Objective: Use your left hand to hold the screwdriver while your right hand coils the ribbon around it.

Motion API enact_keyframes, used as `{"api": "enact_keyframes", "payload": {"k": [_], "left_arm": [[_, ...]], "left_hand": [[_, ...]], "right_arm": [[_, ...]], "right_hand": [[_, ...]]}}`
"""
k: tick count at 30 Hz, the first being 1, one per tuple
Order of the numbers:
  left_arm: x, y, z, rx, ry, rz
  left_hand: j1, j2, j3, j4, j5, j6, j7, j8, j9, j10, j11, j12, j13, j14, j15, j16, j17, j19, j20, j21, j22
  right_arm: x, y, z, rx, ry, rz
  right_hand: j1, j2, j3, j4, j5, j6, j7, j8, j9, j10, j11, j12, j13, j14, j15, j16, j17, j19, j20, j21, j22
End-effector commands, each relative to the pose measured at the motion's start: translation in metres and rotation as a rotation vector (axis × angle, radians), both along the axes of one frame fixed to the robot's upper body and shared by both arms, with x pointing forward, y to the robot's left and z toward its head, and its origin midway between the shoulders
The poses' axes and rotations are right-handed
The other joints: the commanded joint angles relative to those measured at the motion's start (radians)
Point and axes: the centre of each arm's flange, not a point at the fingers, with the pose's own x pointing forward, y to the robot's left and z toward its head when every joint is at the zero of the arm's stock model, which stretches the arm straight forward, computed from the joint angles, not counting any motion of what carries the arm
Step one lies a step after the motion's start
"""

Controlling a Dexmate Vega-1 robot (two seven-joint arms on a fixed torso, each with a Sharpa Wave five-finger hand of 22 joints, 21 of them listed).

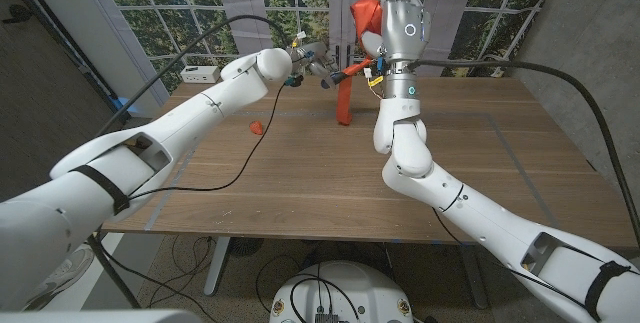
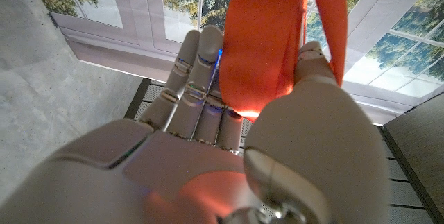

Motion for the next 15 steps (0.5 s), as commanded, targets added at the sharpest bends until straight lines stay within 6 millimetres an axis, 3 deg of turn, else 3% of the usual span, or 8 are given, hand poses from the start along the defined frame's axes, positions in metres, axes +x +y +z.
{"api": "enact_keyframes", "payload": {"k": [1,9,15], "left_arm": [[-0.002,-0.006,0.004,-0.03,-0.024,-0.011],[-0.003,-0.012,0.006,-0.029,-0.035,-0.02],[-0.006,-0.016,0.007,-0.034,-0.042,-0.033]], "left_hand": [[0.134,0.144,0.018,0.015,0.008,0.059,0.045,-0.002,0.006,0.017,-0.006,0.001,0.035,0.186,-0.264,-0.001,0.296,0.002,0.008,0.003,0.003],[0.136,0.146,0.02,0.015,0.009,0.051,0.041,-0.006,0.006,0.013,-0.008,-0.002,0.036,0.184,-0.264,-0.003,0.295,0.0,0.009,0.003,0.003],[0.136,0.147,0.02,0.016,0.009,0.046,0.041,-0.008,0.007,0.012,-0.008,-0.004,0.035,0.182,-0.264,-0.005,0.294,0.0,0.009,0.003,0.003]], "right_arm": [[-0.039,-0.007,-0.051,0.058,0.023,0.007],[-0.044,-0.014,-0.084,0.125,0.119,0.004],[-0.034,-0.019,-0.115,0.196,0.215,0.006]], "right_hand": [[0.239,0.23,0.006,-0.002,-0.003,0.014,0.011,-0.001,0.001,0.03,-0.021,0.009,0.277,0.033,-0.08,0.008,0.004,0.008,-0.03,0.005,0.001],[0.237,0.23,0.007,-0.002,-0.002,0.026,0.007,0.001,0.003,0.036,-0.022,0.011,0.277,0.038,-0.08,0.015,0.01,0.013,-0.026,0.007,0.001],[0.235,0.23,0.007,0.0,0.0,0.033,0.005,0.0,0.002,0.044,-0.025,0.009,0.269,0.042,-0.08,0.018,0.015,0.016,-0.024,0.007,0.0]]}}
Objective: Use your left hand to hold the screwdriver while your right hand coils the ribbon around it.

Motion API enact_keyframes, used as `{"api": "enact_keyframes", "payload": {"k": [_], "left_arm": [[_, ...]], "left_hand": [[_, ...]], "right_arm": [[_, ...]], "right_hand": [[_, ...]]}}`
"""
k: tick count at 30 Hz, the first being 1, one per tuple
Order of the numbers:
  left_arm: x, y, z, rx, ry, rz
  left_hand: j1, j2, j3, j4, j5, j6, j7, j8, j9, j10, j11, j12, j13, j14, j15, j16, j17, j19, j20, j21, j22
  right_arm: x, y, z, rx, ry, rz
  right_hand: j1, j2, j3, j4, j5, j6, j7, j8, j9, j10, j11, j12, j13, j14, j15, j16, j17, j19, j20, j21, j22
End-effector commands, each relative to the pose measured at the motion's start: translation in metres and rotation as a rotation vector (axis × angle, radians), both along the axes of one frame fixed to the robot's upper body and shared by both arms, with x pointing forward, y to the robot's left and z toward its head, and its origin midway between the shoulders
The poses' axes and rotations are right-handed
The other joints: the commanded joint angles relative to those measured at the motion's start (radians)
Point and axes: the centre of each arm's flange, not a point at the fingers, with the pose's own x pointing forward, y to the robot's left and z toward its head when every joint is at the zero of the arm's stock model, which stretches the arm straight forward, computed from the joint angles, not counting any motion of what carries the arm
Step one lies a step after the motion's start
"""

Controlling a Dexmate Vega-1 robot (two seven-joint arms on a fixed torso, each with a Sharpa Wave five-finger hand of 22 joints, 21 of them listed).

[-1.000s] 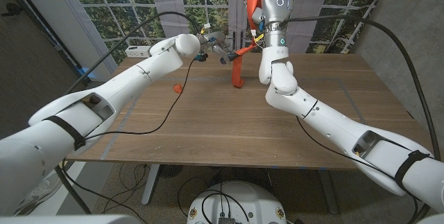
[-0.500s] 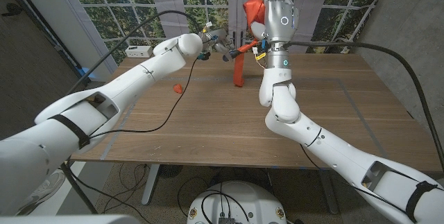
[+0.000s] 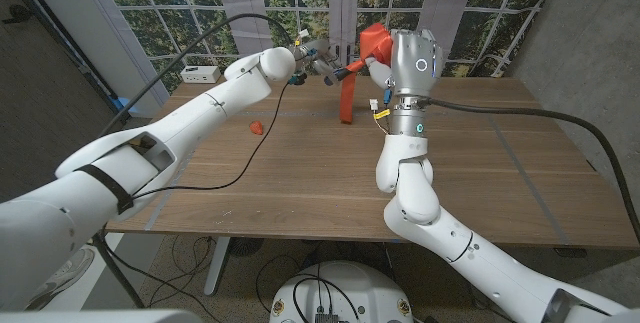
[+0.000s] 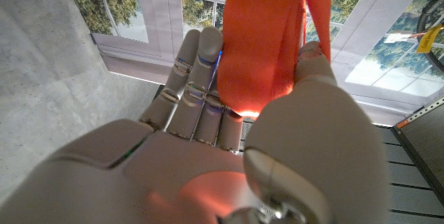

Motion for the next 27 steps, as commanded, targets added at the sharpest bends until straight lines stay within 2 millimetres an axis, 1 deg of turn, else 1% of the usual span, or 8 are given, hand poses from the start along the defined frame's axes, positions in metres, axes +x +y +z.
{"api": "enact_keyframes", "payload": {"k": [1,6,8,10,12,13,21,27], "left_arm": [[-0.004,-0.008,0.003,-0.017,-0.018,-0.022],[-0.007,-0.01,0.004,-0.012,-0.024,-0.026],[-0.009,-0.01,0.004,-0.034,-0.036,-0.03],[-0.01,-0.01,0.004,-0.034,-0.032,-0.038],[-0.011,-0.01,0.004,-0.03,-0.039,-0.032],[-0.011,-0.01,0.003,-0.038,-0.036,-0.035],[-0.013,-0.01,0.002,-0.057,-0.041,-0.039],[-0.016,-0.013,0.001,-0.06,-0.044,-0.054]], "left_hand": [[0.136,0.147,0.02,0.016,0.005,0.045,0.042,0.002,0.003,0.012,-0.006,0.001,0.035,0.182,-0.263,-0.001,0.295,0.0,0.008,0.003,0.003],[0.136,0.147,0.02,0.016,0.005,0.039,0.042,0.0,0.004,0.009,-0.006,0.0,0.036,0.179,-0.263,-0.003,0.295,0.0,0.009,0.002,0.003],[0.136,0.148,0.021,0.016,0.005,0.04,0.041,0.0,0.004,0.008,-0.005,-0.001,0.036,0.178,-0.263,-0.003,0.296,-0.001,0.009,0.002,0.004],[0.137,0.148,0.021,0.017,0.005,0.037,0.042,-0.001,0.005,0.006,-0.004,-0.002,0.036,0.176,-0.263,-0.004,0.296,-0.001,0.01,0.002,0.004],[0.137,0.148,0.021,0.017,0.005,0.037,0.041,-0.001,0.005,0.006,-0.003,-0.002,0.036,0.175,-0.263,-0.004,0.297,-0.001,0.01,0.002,0.004],[0.137,0.148,0.021,0.016,0.005,0.036,0.04,-0.001,0.005,0.005,-0.004,-0.002,0.036,0.175,-0.263,-0.004,0.297,-0.001,0.01,0.002,0.004],[0.138,0.15,0.022,0.016,0.005,0.029,0.038,-0.003,0.006,-0.003,-0.006,-0.004,0.04,0.173,-0.264,-0.006,0.298,-0.003,0.011,0.002,0.004],[0.139,0.151,0.023,0.016,0.005,0.021,0.037,-0.005,0.007,-0.008,-0.003,-0.006,0.039,0.167,-0.264,-0.008,0.3,-0.005,0.011,0.001,0.004]], "right_arm": [[0.0,-0.011,-0.055,0.121,0.16,0.009],[0.008,-0.012,-0.074,0.156,0.195,-0.007],[0.012,-0.014,-0.078,0.169,0.237,0.065],[0.013,-0.012,-0.081,0.156,0.231,0.009],[0.014,-0.014,-0.084,0.176,0.238,0.046],[0.014,-0.013,-0.085,0.169,0.236,0.014],[0.019,-0.011,-0.107,0.19,0.317,0.036],[0.032,-0.013,-0.129,0.219,0.412,0.035]], "right_hand": [[0.235,0.228,0.006,0.0,0.0,0.026,0.012,0.001,0.003,0.039,-0.025,0.002,0.27,0.039,-0.078,0.004,0.005,0.01,-0.024,0.007,0.0],[0.232,0.226,0.005,0.001,0.003,0.03,0.011,0.001,0.002,0.044,-0.027,0.005,0.272,0.042,-0.079,0.007,0.011,0.01,-0.023,0.006,0.0],[0.231,0.225,0.005,0.001,0.004,0.034,0.011,0.002,0.0,0.044,-0.028,0.005,0.272,0.04,-0.079,0.004,0.007,0.013,-0.022,0.006,0.0],[0.231,0.225,0.005,0.0,0.004,0.033,0.01,0.001,0.001,0.044,-0.028,0.005,0.272,0.041,-0.079,0.004,0.008,0.013,-0.023,0.006,-0.001],[0.23,0.226,0.005,0.001,0.005,0.033,0.008,0.002,0.002,0.044,-0.029,0.006,0.274,0.043,-0.078,0.006,0.011,0.013,-0.023,0.005,-0.001],[0.23,0.226,0.006,0.001,0.006,0.035,0.008,0.003,0.002,0.044,-0.029,0.006,0.275,0.04,-0.078,0.003,0.009,0.014,-0.023,0.005,-0.001],[0.229,0.225,0.006,0.001,0.008,0.039,0.006,0.003,-0.001,0.046,-0.03,0.008,0.278,0.041,-0.078,0.002,0.012,0.013,-0.023,0.003,-0.001],[0.227,0.223,0.005,0.001,0.01,0.04,0.003,0.005,0.001,0.049,-0.032,0.008,0.277,0.047,-0.079,0.002,0.011,0.017,-0.024,0.003,0.0]]}}
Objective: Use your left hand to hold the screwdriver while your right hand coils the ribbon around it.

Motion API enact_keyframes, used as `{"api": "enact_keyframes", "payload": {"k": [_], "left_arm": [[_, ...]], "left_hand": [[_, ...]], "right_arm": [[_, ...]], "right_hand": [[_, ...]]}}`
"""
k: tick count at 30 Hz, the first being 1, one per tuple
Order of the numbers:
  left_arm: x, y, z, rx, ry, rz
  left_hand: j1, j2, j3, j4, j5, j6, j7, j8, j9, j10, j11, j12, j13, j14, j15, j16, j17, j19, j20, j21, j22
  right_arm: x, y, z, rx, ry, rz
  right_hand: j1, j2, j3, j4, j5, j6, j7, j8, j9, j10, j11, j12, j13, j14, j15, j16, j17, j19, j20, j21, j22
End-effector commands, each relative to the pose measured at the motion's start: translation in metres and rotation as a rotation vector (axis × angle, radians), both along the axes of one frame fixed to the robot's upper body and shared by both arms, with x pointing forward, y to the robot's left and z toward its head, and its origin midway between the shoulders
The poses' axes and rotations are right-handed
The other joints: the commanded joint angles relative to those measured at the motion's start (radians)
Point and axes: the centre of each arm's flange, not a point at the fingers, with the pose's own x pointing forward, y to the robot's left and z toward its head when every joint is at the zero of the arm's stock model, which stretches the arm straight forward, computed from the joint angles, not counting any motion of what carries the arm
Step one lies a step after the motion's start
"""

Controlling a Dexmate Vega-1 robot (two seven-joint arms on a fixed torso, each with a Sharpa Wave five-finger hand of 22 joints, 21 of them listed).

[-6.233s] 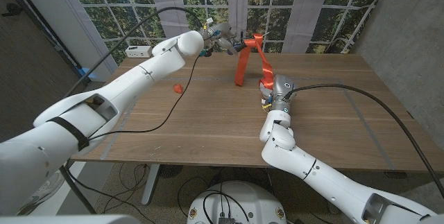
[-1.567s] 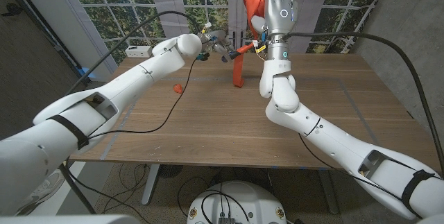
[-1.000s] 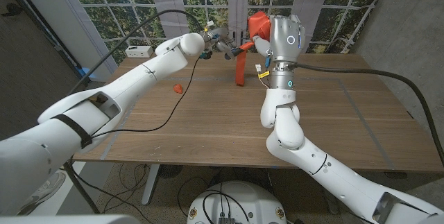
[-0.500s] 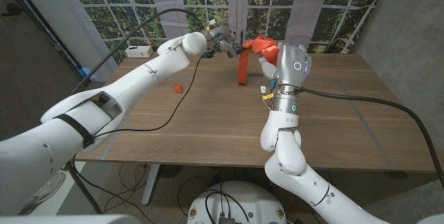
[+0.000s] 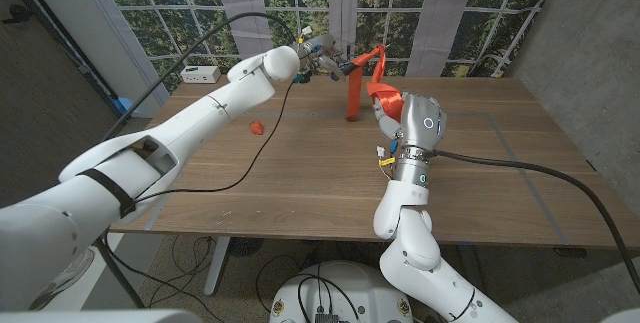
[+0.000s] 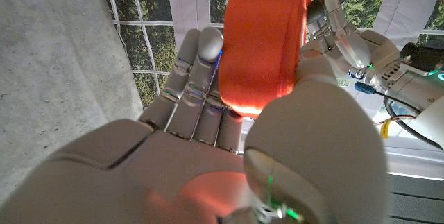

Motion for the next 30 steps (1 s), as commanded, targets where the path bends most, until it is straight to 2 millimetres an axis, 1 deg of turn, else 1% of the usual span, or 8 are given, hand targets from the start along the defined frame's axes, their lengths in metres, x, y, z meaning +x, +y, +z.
{"api": "enact_keyframes", "payload": {"k": [1,3,6,11,13,18,25,30], "left_arm": [[-0.005,-0.003,-0.001,-0.019,-0.003,-0.025],[-0.005,-0.003,-0.001,-0.019,0.005,-0.028],[-0.009,-0.003,0.0,-0.018,-0.003,-0.035],[-0.011,-0.001,0.0,-0.01,0.033,-0.054],[-0.013,0.0,-0.001,-0.004,0.03,-0.05],[-0.015,0.002,-0.002,-0.008,0.055,-0.065],[-0.023,0.004,-0.002,-0.001,0.057,-0.072],[-0.027,0.006,-0.003,0.001,0.076,-0.087]], "left_hand": [[0.139,0.151,0.025,0.015,0.005,0.021,0.028,0.008,0.004,-0.005,-0.001,0.001,0.04,0.169,-0.261,0.002,0.3,0.0,0.006,0.001,0.004],[0.14,0.151,0.025,0.015,0.005,0.018,0.026,0.007,0.005,-0.008,-0.002,0.0,0.04,0.168,-0.262,0.002,0.301,0.0,0.006,0.001,0.004],[0.14,0.152,0.025,0.015,0.005,0.015,0.026,0.007,0.005,-0.01,-0.003,0.0,0.04,0.167,-0.261,0.002,0.302,-0.001,0.006,0.001,0.004],[0.141,0.152,0.026,0.015,0.005,0.012,0.026,0.006,0.006,-0.014,-0.002,-0.001,0.04,0.163,-0.261,0.001,0.304,-0.002,0.005,0.001,0.004],[0.142,0.152,0.026,0.014,0.005,0.011,0.027,0.006,0.006,-0.015,0.001,-0.001,0.041,0.161,-0.262,0.0,0.305,-0.004,0.005,0.0,0.004],[0.144,0.152,0.027,0.014,0.005,0.009,0.029,0.007,0.008,-0.018,0.004,0.0,0.044,0.158,-0.262,0.0,0.307,-0.006,0.007,0.0,0.005],[0.147,0.152,0.028,0.013,0.005,0.011,0.04,0.009,0.01,-0.021,0.011,0.002,0.049,0.159,-0.262,0.001,0.311,-0.009,0.008,0.0,0.005],[0.148,0.151,0.028,0.013,0.005,0.011,0.038,0.01,0.011,-0.021,0.013,0.003,0.049,0.158,-0.262,0.002,0.314,-0.009,0.009,0.001,0.005]], "right_arm": [[0.022,-0.002,-0.046,0.043,0.172,0.014],[0.025,-0.002,-0.048,0.045,0.184,0.008],[0.04,-0.01,-0.056,0.062,0.214,-0.005],[0.056,-0.017,-0.057,0.089,0.235,0.01],[0.063,-0.018,-0.054,0.067,0.234,-0.034],[0.08,-0.026,-0.045,0.101,0.234,-0.024],[0.107,-0.033,-0.035,0.078,0.245,-0.056],[0.125,-0.036,-0.028,0.07,0.248,-0.067]], "right_hand": [[0.228,0.224,0.006,0.001,0.006,0.025,0.008,0.005,0.003,0.05,-0.031,0.006,0.275,0.051,-0.078,0.005,0.007,0.01,-0.021,0.003,-0.001],[0.227,0.223,0.006,0.001,0.007,0.025,0.009,0.005,0.004,0.052,-0.03,0.004,0.271,0.045,-0.079,-0.001,0.001,0.009,-0.021,0.002,-0.001],[0.227,0.223,0.006,0.001,0.008,0.026,0.008,0.006,0.004,0.054,-0.03,0.004,0.271,0.047,-0.079,-0.001,0.005,0.012,-0.02,0.002,-0.001],[0.225,0.222,0.005,0.001,0.009,0.026,0.007,0.007,0.004,0.054,-0.03,0.003,0.271,0.048,-0.078,-0.002,0.005,0.013,-0.021,0.001,-0.001],[0.225,0.222,0.005,0.001,0.01,0.025,0.006,0.006,0.002,0.053,-0.031,0.003,0.272,0.051,-0.078,-0.001,0.008,0.01,-0.021,0.0,-0.001],[0.225,0.222,0.005,0.0,0.011,0.026,0.008,0.006,0.002,0.053,-0.029,0.003,0.272,0.05,-0.079,-0.005,0.004,0.011,-0.021,0.0,-0.001],[0.224,0.222,0.004,0.0,0.013,0.026,0.008,0.006,0.002,0.056,-0.029,0.0,0.267,0.055,-0.078,-0.005,0.006,0.011,-0.021,-0.002,0.0],[0.224,0.222,0.004,0.0,0.013,0.026,0.008,0.006,0.0,0.056,-0.029,0.0,0.268,0.051,-0.079,-0.013,0.002,0.013,-0.022,-0.003,0.0]]}}
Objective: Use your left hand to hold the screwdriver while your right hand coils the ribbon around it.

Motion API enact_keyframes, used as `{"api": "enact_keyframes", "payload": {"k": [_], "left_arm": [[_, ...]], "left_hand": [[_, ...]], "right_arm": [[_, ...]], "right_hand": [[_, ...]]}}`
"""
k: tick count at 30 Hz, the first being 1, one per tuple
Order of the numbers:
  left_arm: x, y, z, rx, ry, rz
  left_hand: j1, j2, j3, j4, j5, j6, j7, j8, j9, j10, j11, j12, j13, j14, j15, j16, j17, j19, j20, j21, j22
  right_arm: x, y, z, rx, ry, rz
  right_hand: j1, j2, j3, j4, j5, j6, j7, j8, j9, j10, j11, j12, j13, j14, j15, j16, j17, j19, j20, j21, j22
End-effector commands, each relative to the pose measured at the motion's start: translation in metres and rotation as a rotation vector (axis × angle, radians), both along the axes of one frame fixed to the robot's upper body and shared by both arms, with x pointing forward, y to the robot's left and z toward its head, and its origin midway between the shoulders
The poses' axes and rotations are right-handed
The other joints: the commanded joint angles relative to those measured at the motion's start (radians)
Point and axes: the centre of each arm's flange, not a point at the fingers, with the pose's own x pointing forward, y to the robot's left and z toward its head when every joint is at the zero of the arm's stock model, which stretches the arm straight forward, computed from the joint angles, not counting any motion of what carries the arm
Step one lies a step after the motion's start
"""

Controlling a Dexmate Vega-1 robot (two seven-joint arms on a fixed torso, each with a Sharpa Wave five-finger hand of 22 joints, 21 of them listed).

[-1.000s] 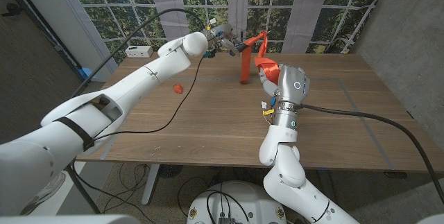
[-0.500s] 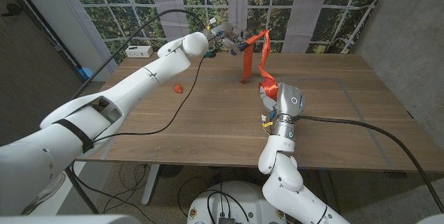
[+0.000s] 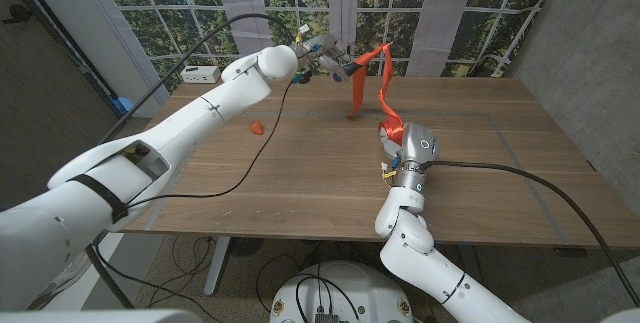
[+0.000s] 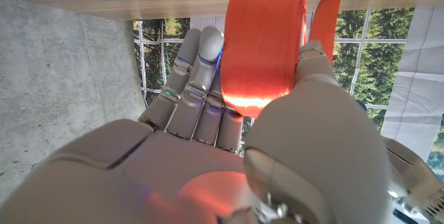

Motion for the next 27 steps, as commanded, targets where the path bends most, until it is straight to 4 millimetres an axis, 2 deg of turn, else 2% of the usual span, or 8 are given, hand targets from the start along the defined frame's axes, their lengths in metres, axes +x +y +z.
{"api": "enact_keyframes", "payload": {"k": [1,11,23,27], "left_arm": [[-0.01,0.004,-0.002,0.0,0.034,-0.029],[-0.016,0.004,-0.003,0.011,0.053,-0.051],[-0.019,0.009,-0.007,0.024,0.078,-0.045],[-0.019,0.011,-0.008,0.027,0.076,-0.04]], "left_hand": [[0.148,0.151,0.025,0.015,0.009,0.025,0.024,0.007,0.001,0.001,0.002,0.003,0.029,0.163,-0.256,0.008,0.306,-0.004,0.004,0.002,0.002],[0.149,0.15,0.025,0.016,0.008,0.028,0.036,0.008,0.002,0.005,0.01,0.005,0.03,0.163,-0.256,0.01,0.311,-0.006,0.004,0.002,0.003],[0.146,0.15,0.023,0.018,0.007,0.033,0.03,0.01,0.001,0.011,0.009,0.004,0.024,0.168,-0.256,0.014,0.318,-0.005,0.003,0.004,0.003],[0.145,0.148,0.022,0.018,0.006,0.037,0.034,0.011,0.001,0.019,0.017,0.005,0.02,0.17,-0.256,0.015,0.32,-0.004,0.003,0.005,0.002]], "right_arm": [[0.045,-0.012,0.017,-0.008,0.021,-0.033],[0.075,-0.007,0.052,-0.041,-0.005,-0.035],[0.099,-0.012,0.084,-0.044,-0.019,-0.044],[0.105,-0.013,0.096,-0.021,-0.032,-0.027]], "right_hand": [[0.223,0.222,0.005,0.001,0.005,0.024,0.008,0.008,0.0,0.053,-0.032,0.007,0.267,0.054,-0.079,-0.005,0.0,0.01,-0.026,-0.003,0.0],[0.223,0.223,0.004,0.001,0.006,0.024,0.008,0.007,-0.002,0.052,-0.031,0.007,0.27,0.055,-0.078,-0.009,0.001,0.009,-0.026,-0.005,0.0],[0.22,0.222,0.0,0.001,0.005,0.025,0.008,0.006,-0.005,0.056,-0.03,0.003,0.266,0.059,-0.079,-0.013,-0.003,0.012,-0.027,-0.007,0.0],[0.219,0.224,0.001,0.002,0.005,0.024,0.008,0.005,-0.005,0.054,-0.03,0.002,0.267,0.055,-0.077,-0.014,-0.002,0.011,-0.027,-0.007,0.0]]}}
